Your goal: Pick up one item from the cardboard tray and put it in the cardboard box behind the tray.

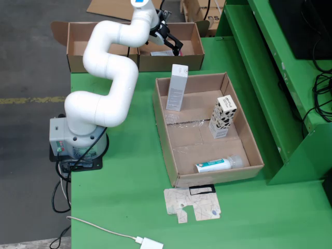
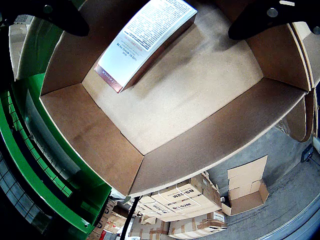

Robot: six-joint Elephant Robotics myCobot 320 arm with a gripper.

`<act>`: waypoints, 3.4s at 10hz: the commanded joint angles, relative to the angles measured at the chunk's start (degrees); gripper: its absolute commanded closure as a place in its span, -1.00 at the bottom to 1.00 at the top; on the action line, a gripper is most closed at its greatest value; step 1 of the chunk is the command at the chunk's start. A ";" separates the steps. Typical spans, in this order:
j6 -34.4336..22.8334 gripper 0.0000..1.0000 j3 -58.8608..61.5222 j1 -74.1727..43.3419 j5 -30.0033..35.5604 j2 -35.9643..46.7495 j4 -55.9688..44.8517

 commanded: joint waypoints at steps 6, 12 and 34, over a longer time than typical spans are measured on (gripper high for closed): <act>-0.23 -1.00 1.23 0.43 -0.21 1.54 0.57; -0.23 -1.00 1.23 0.43 -0.21 1.54 0.57; 25.28 -1.00 16.49 19.61 -11.51 42.14 -70.75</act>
